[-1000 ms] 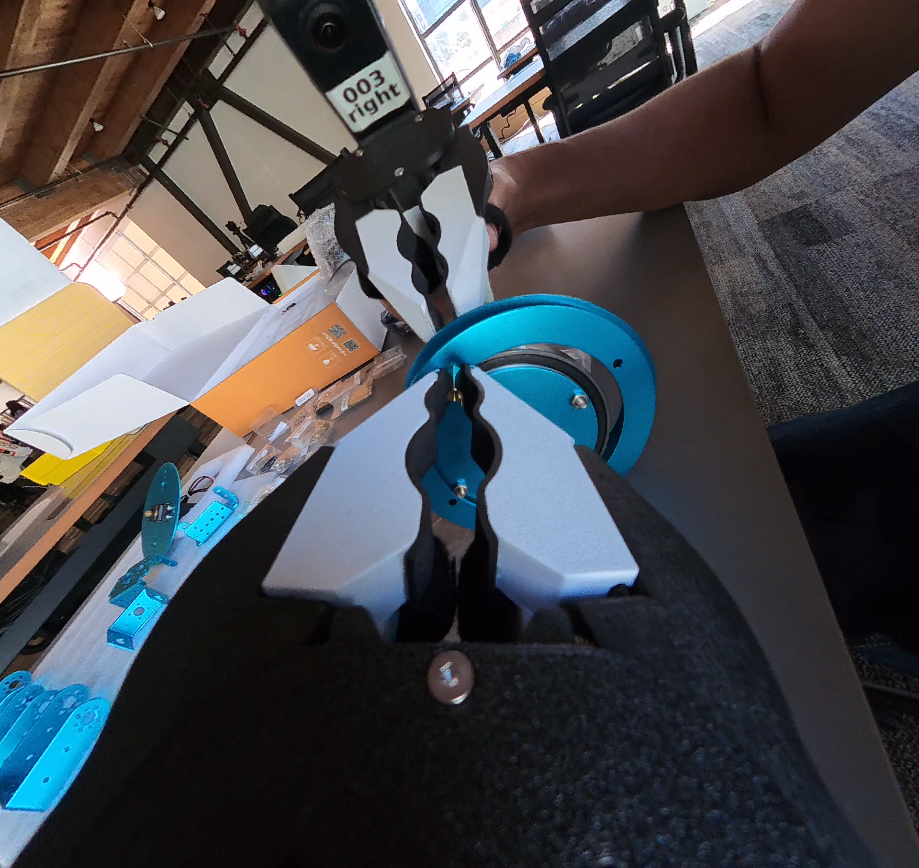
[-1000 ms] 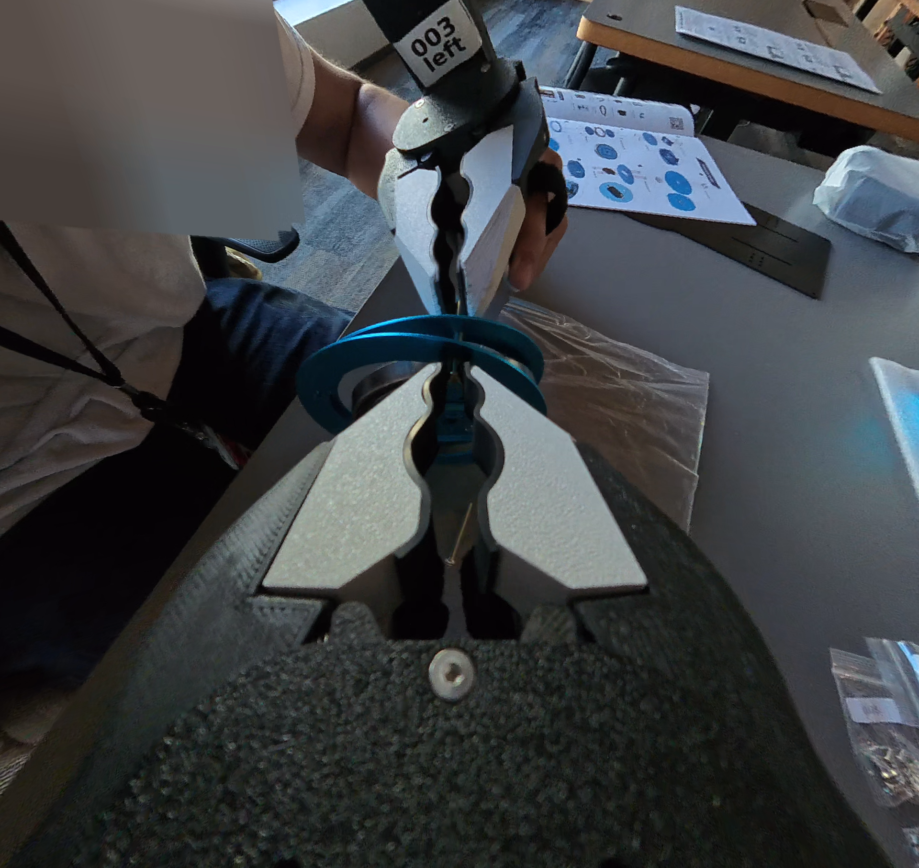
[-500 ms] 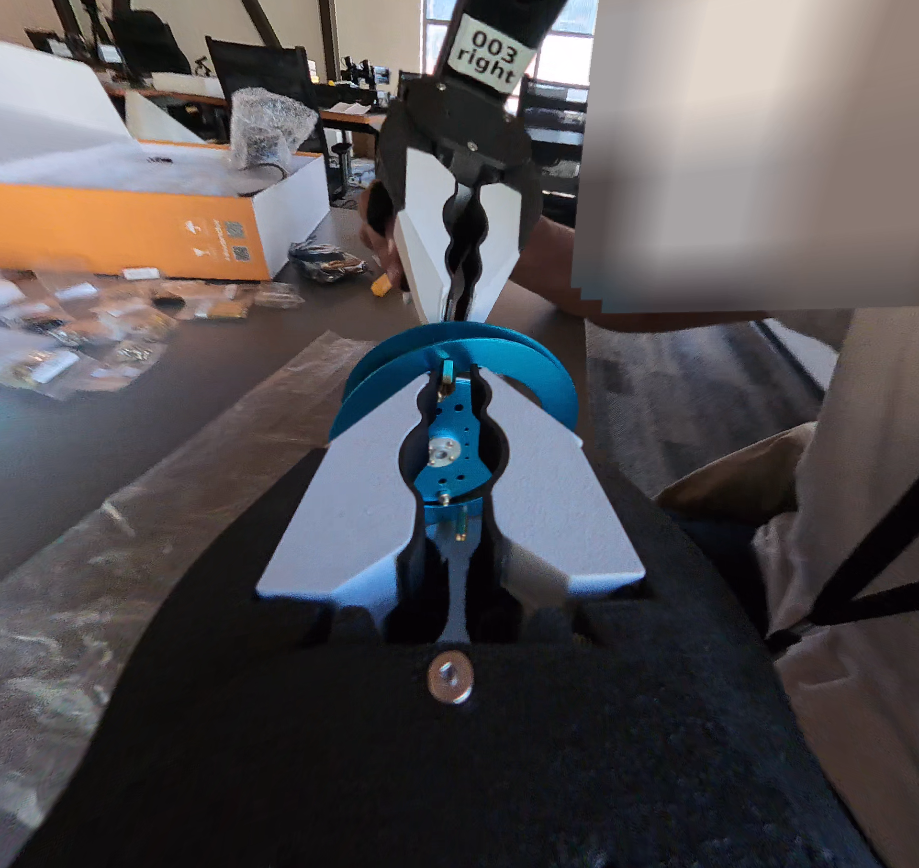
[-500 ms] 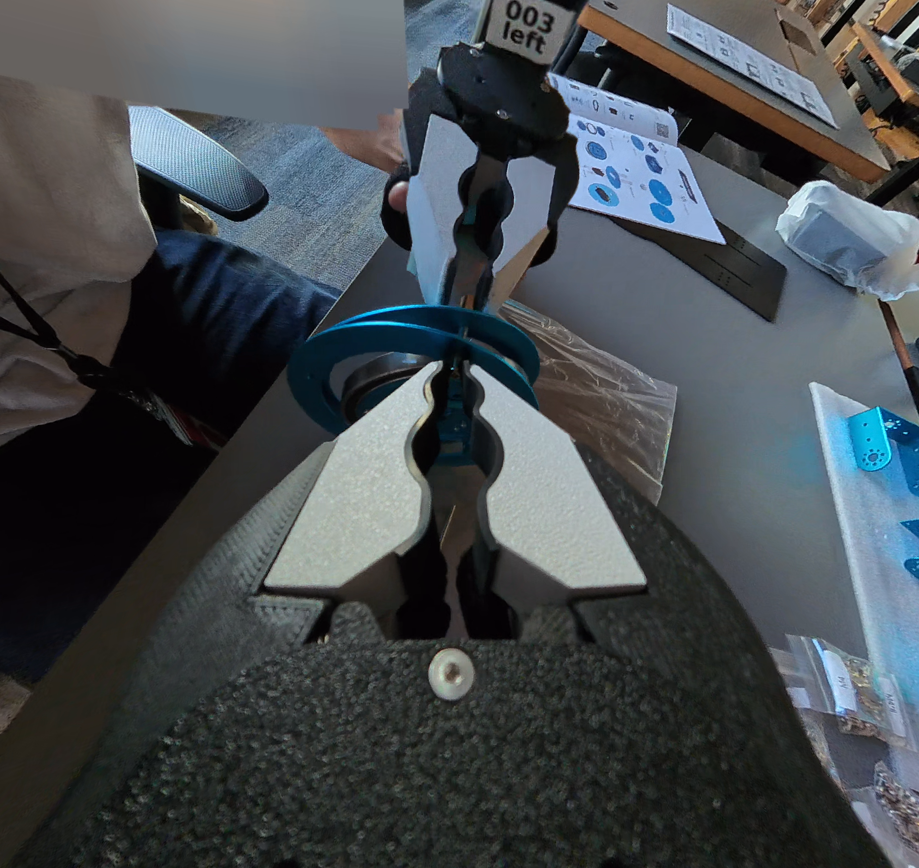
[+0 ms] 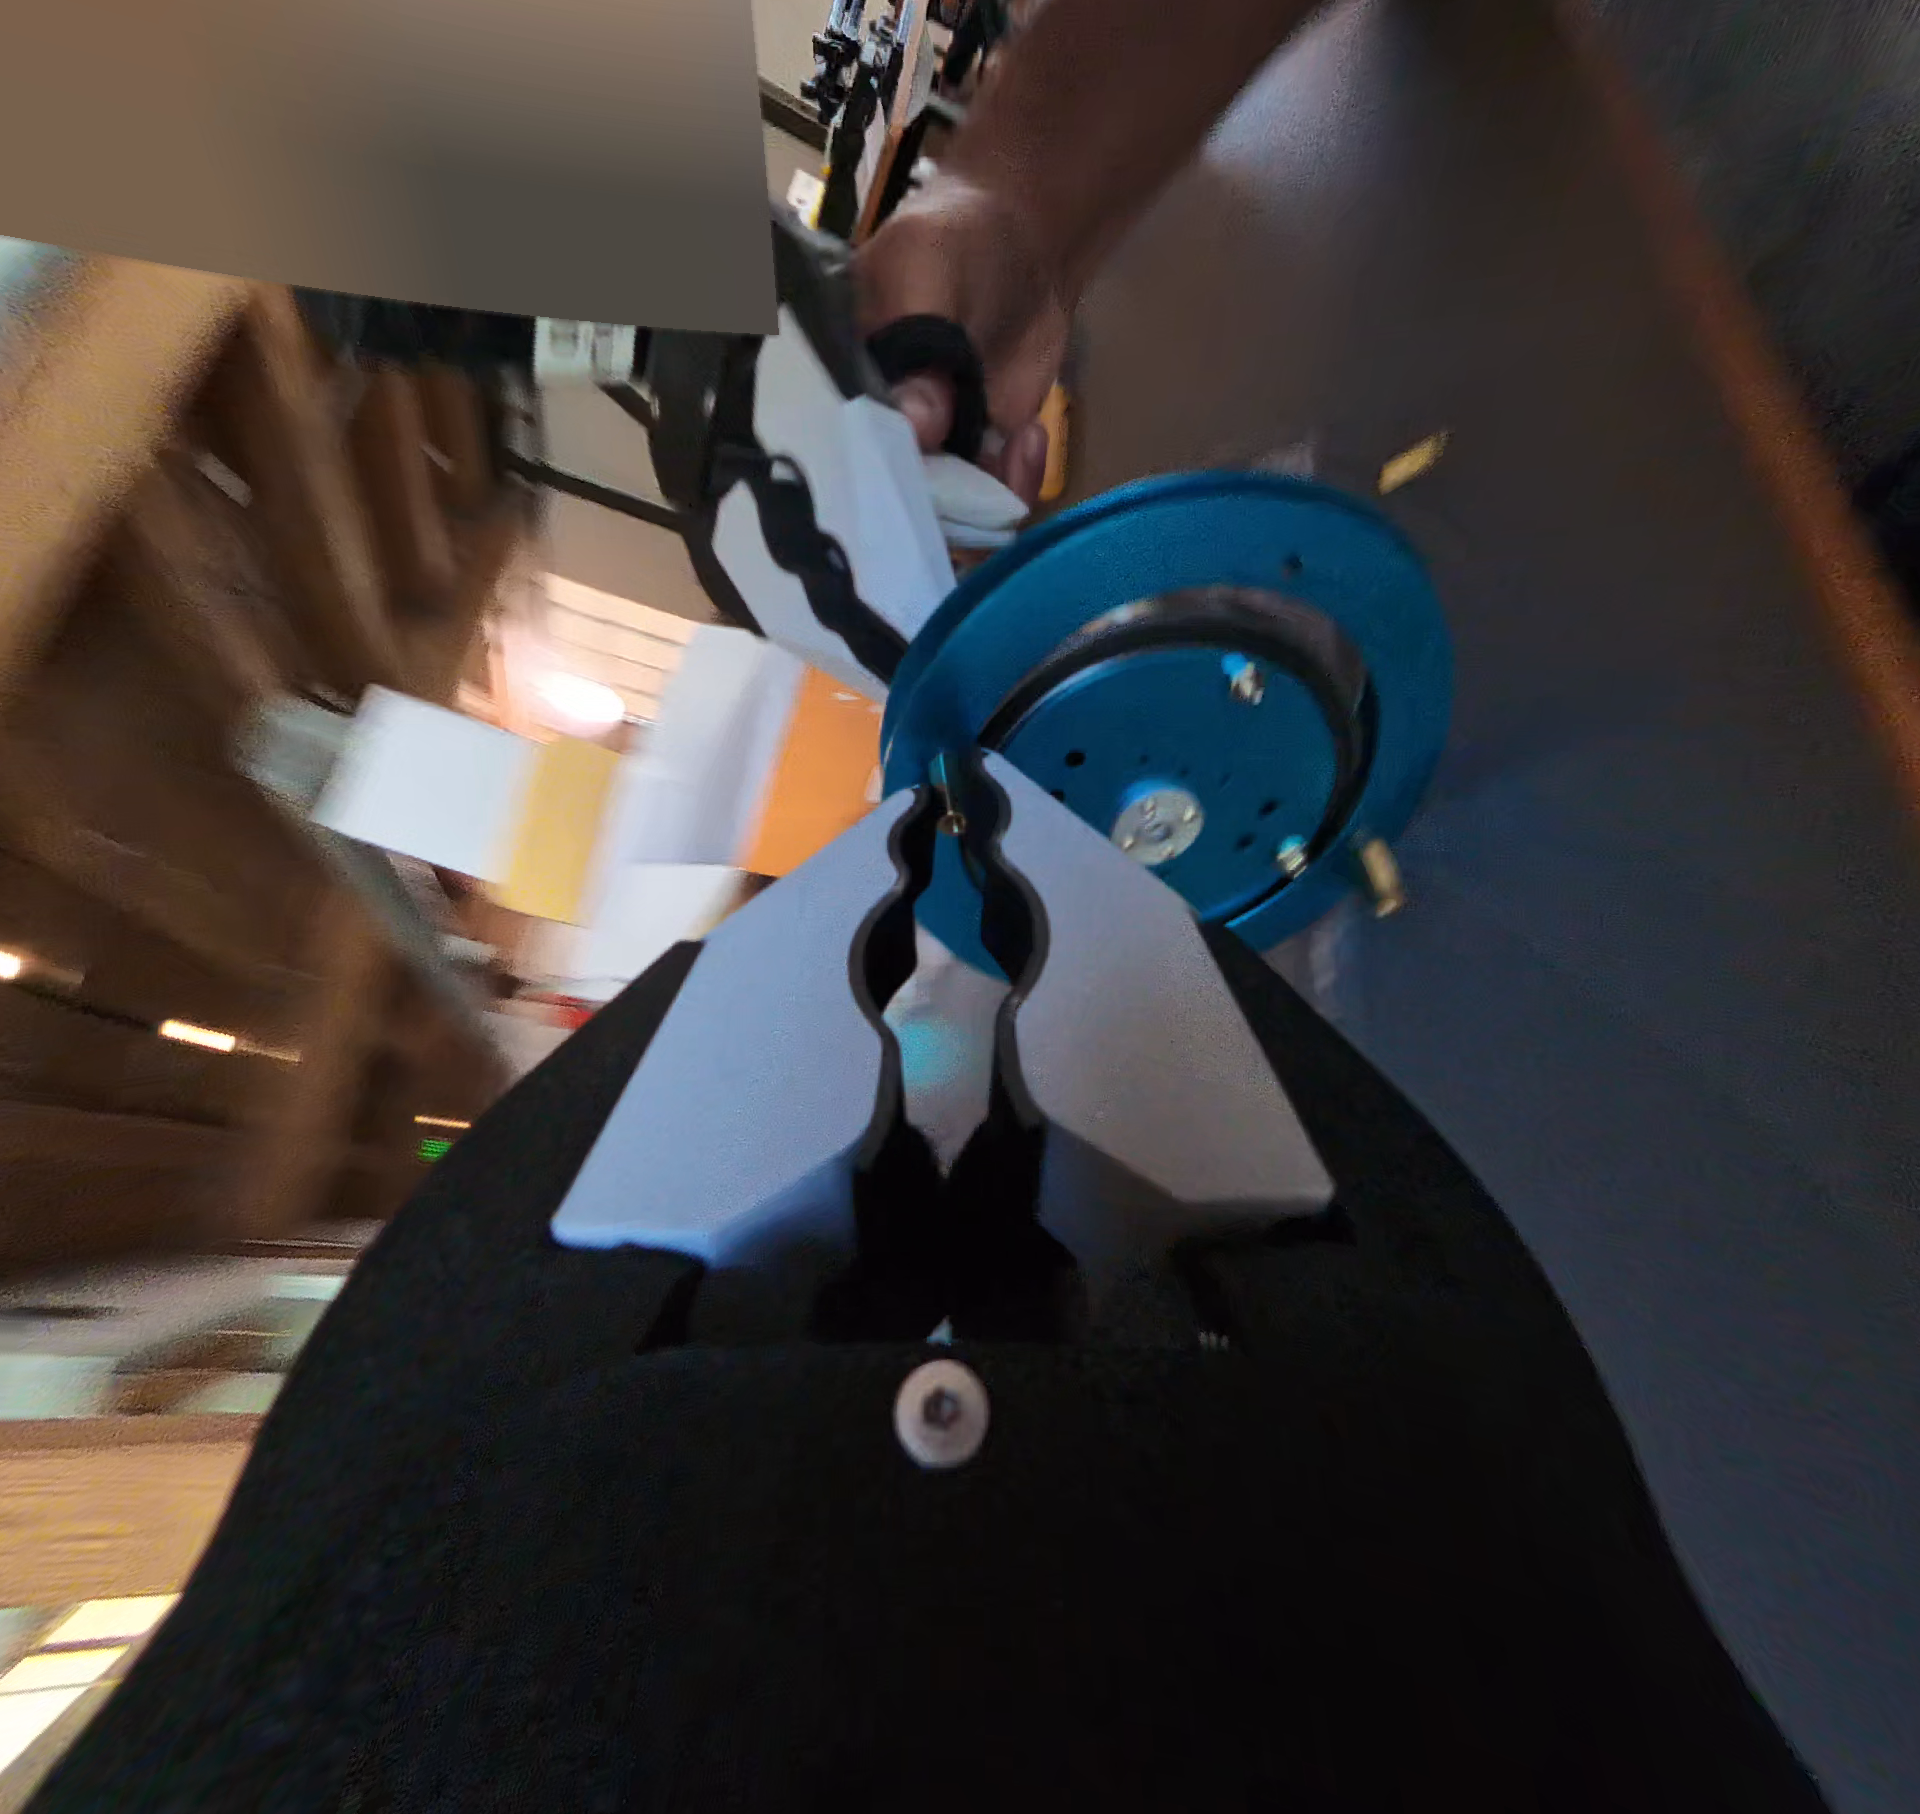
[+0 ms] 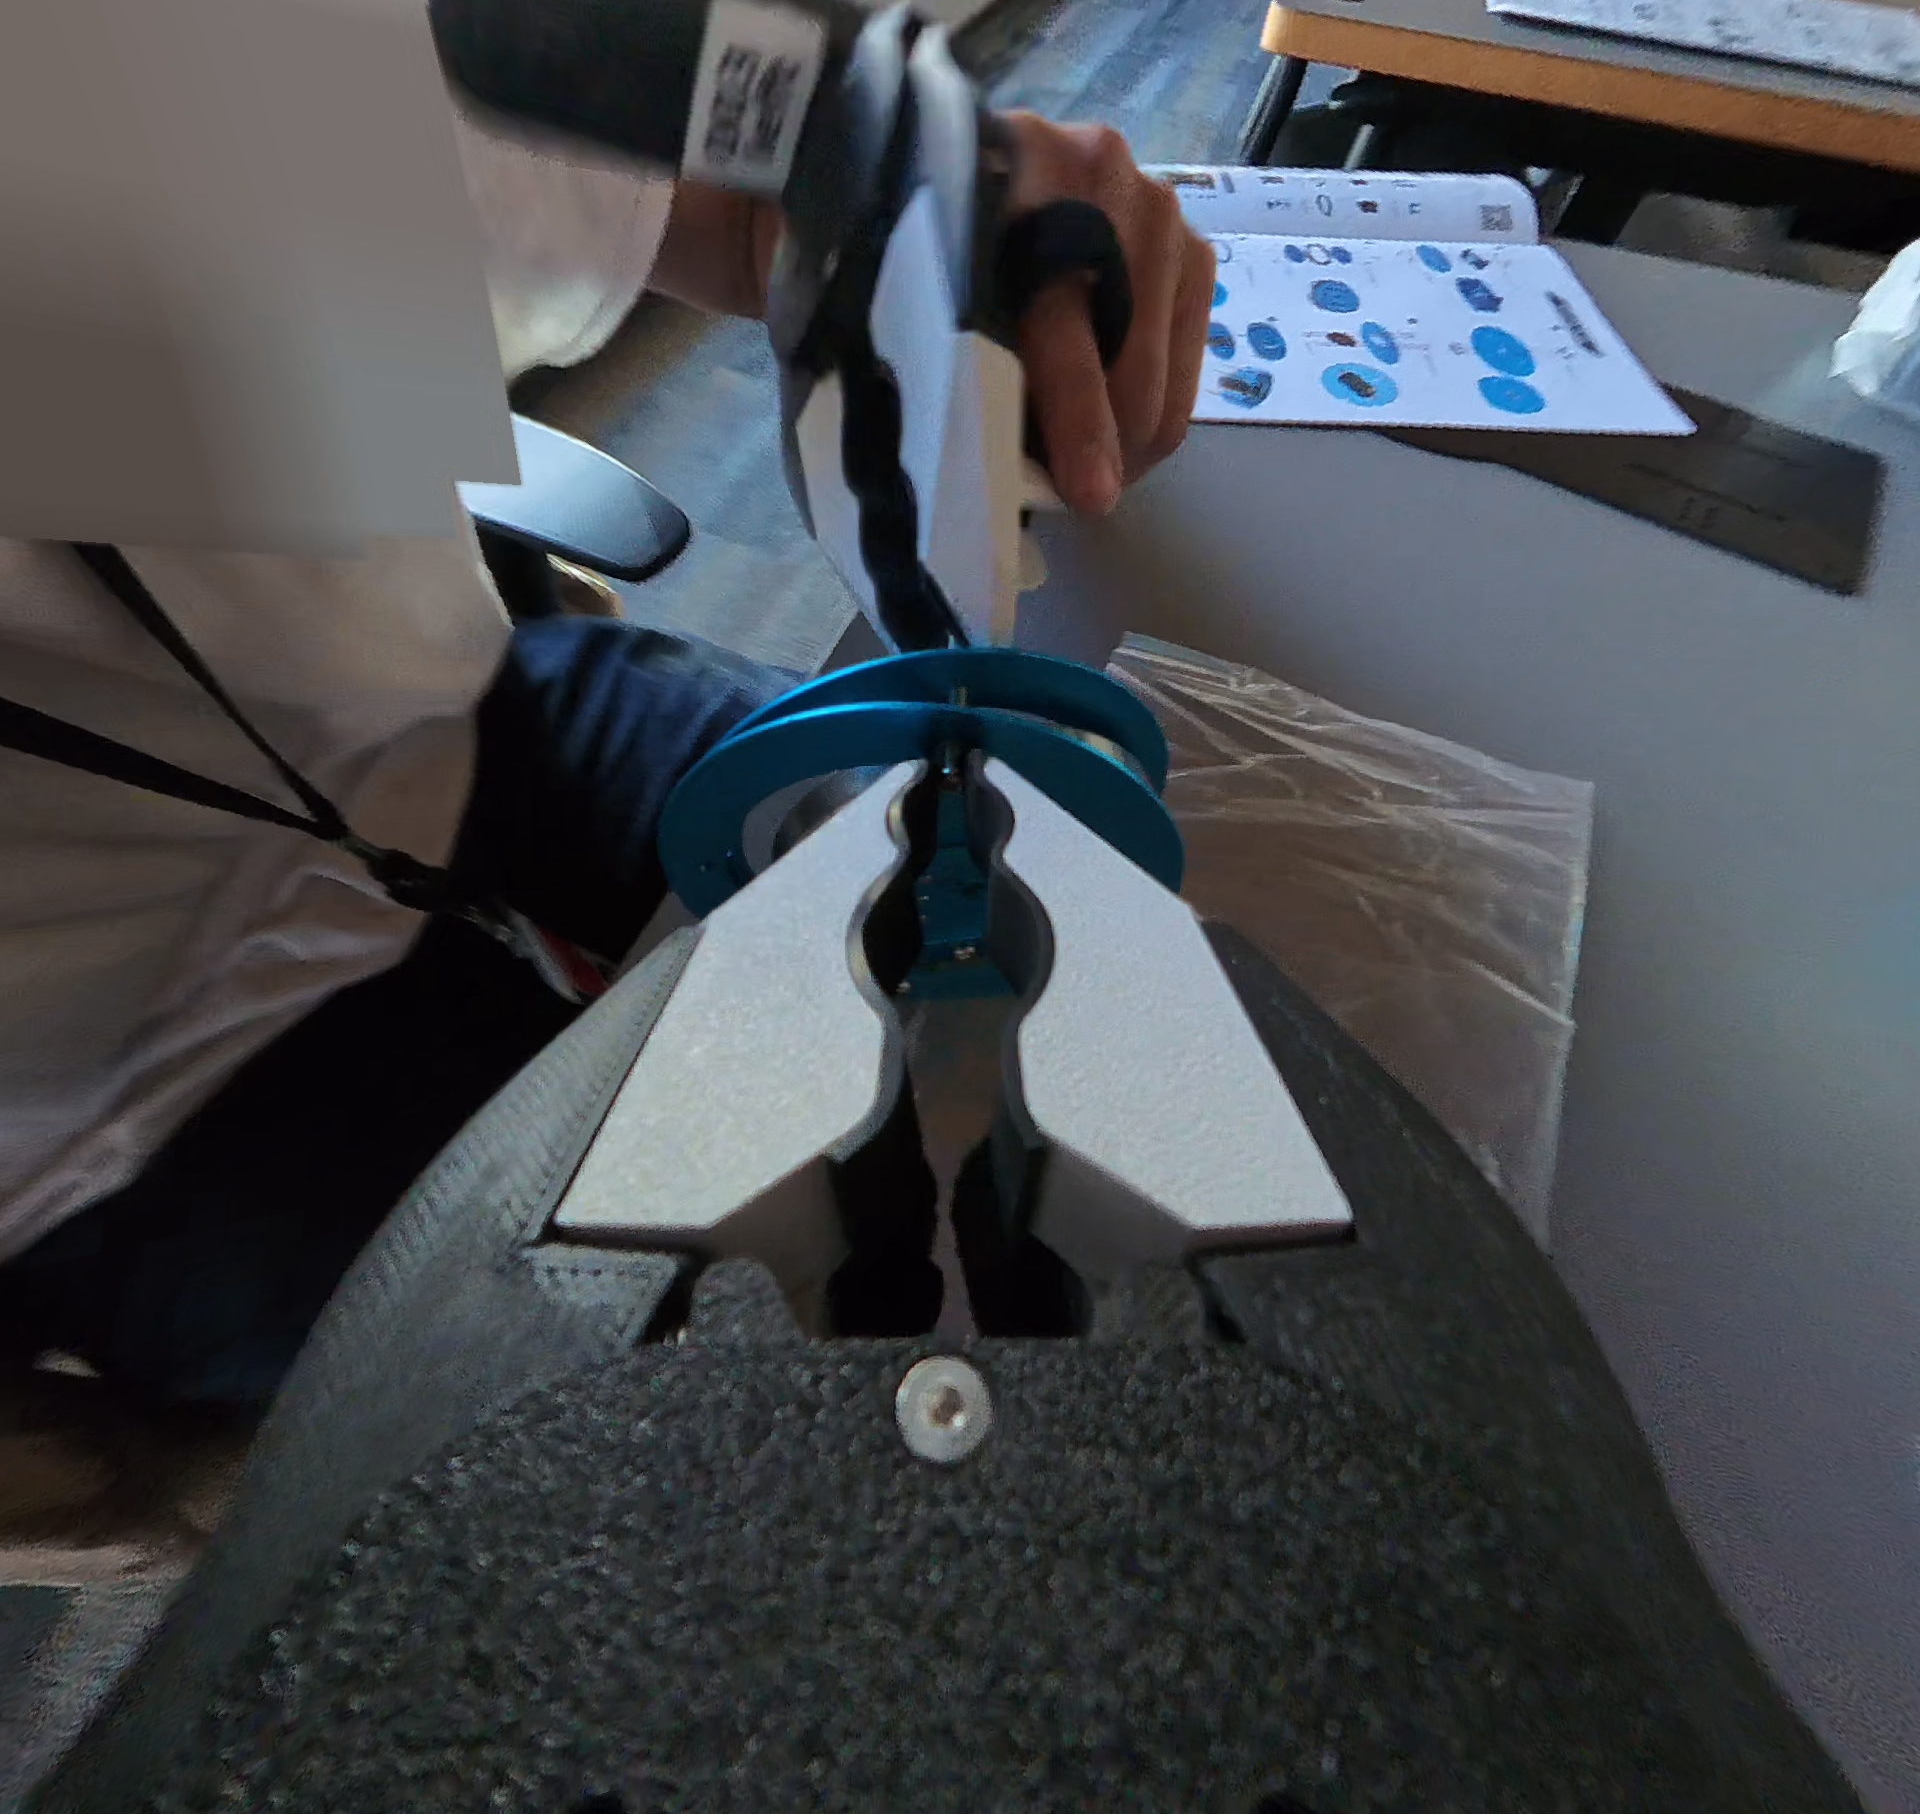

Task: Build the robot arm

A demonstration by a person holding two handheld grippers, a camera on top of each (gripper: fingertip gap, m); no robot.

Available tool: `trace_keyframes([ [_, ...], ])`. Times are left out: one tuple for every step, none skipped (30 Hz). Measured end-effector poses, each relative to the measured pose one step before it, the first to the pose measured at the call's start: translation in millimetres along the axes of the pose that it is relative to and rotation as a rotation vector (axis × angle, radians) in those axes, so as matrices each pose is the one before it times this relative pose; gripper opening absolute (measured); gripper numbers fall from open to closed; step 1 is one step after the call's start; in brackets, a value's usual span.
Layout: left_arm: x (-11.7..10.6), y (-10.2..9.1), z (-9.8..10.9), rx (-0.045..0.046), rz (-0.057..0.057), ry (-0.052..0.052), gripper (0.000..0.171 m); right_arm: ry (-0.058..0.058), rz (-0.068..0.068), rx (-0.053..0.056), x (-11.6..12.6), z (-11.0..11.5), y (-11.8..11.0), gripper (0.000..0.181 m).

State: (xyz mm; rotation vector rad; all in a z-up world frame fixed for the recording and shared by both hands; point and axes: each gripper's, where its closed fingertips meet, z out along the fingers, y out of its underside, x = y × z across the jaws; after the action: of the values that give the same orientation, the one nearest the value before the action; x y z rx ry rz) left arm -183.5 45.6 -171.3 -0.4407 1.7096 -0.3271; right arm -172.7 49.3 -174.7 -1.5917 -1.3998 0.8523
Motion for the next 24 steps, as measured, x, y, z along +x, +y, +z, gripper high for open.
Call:
trace_keyframes([
  [-0.60,0.61,0.68,-0.02423,0.1858,-0.0428,0.005,-0.0221,0.0343,0.0126,-0.06,-0.55,-0.03,0.003],
  [-0.42,0.45,0.71,-0.01861,0.1463,-0.0339,0.004,-0.0124,0.0232,0.0117,0.60,-0.77,-0.12,0.003],
  [-0.29,-0.42,0.42,-0.00795,0.0912,-0.0209,0.005,-0.0131,0.0143,0.0067,-0.29,-0.55,0.15,0.003],
  [-0.42,-0.10,0.40,-0.00390,0.0467,-0.0130,0.005,-0.0056,0.0056,0.0002,-0.10,-0.19,0.43,0.003],
  [-0.36,1.33,0.74,-0.01069,0.0043,-0.0088,0.006,0.0114,-0.0067,-0.0039,1.56,-0.08,0.70,0.003],
  [-0.34,2.43,1.06,-0.01491,-0.0547,0.0003,0.005,0.0185,-0.0107,-0.0072,2.41,-0.28,1.14,0.003],
  [-0.04,2.12,0.87,-0.00998,-0.1104,0.0142,0.006,0.0140,-0.0064,-0.0035,1.80,-0.29,0.40,0.003],
  [-0.13,0.44,-0.39,0.00428,-0.1394,0.0268,0.006,-0.0076,-0.0016,0.0014,-1.17,0.08,-0.41,0.003],
  [-0.30,-1.59,-1.60,0.02094,-0.1556,0.0338,0.008,-0.0133,-0.0003,-0.0007,-2.25,0.66,-0.11,0.003],
  [-0.34,-2.81,-1.86,0.03286,-0.1843,0.0386,0.011,-0.0035,-0.0047,0.0005,-1.06,0.74,-0.14,0.003],
  [0.90,-2.63,-1.53,0.03455,-0.2062,0.0535,0.015,-0.0003,-0.0025,0.0000,-0.46,0.53,-0.33,0.003],
  [-0.31,-1.27,-1.43,0.03032,-0.2071,0.0530,0.017,0.0002,-0.0013,-0.0015,-0.27,0.32,-0.19,0.002],
  [-2.85,-1.13,-1.45,0.03426,-0.2001,0.0424,0.017,0.0023,-0.0034,-0.0021,0.02,0.03,0.11,0.003],
  [-2.63,-1.08,-1.53,0.03322,-0.1879,0.0475,0.017,0.0022,-0.0032,-0.0009,-0.08,-0.08,0.03,0.003],
  [-2.83,-0.40,-1.21,0.02457,-0.1670,0.0436,0.016,0.0019,-0.0031,-0.0013,-0.06,0.08,0.00,0.003],
  [-3.58,-0.02,-1.00,0.01925,-0.1383,0.0318,0.015,0.0011,-0.0026,-0.0018,-0.21,0.09,-0.06,0.003],
  [-0.63,0.29,-0.59,0.01483,-0.1043,0.0410,0.012,0.0029,-0.0034,-0.0026,-0.02,0.07,-0.08,0.003],
  [1.42,0.98,0.01,0.00747,-0.0745,0.0409,0.011,0.0056,-0.0063,-0.0020,0.15,0.19,-0.10,0.003],
  [0.55,1.27,0.65,0.00289,-0.0487,0.0241,0.007,0.0038,-0.0058,-0.0024,-0.16,0.38,-0.04,0.003],
  [1.31,1.20,0.96,-0.00138,-0.0230,0.0190,0.005,0.0011,-0.0036,-0.0033,-0.41,0.40,-0.06,0.003],
  [1.34,0.72,1.10,-0.00205,-0.0101,0.0118,0.005,0.0009,-0.0047,-0.0025,-0.52,0.20,-0.17,0.003],
  [0.24,-0.08,0.95,-0.00080,-0.0040,0.0004,0.005,0.0005,-0.0035,-0.0027,-0.54,0.06,0.02,0.002],
  [0.34,0.29,0.62,-0.00467,0.0090,-0.0035,0.004,0.0018,-0.0019,-0.0030,-0.01,-0.35,0.03,0.002],
  [0.75,0.64,0.50,-0.01002,0.0189,-0.0030,0.004,0.0039,-0.0016,0.0007,0.45,-0.66,-0.32,0.002],
])
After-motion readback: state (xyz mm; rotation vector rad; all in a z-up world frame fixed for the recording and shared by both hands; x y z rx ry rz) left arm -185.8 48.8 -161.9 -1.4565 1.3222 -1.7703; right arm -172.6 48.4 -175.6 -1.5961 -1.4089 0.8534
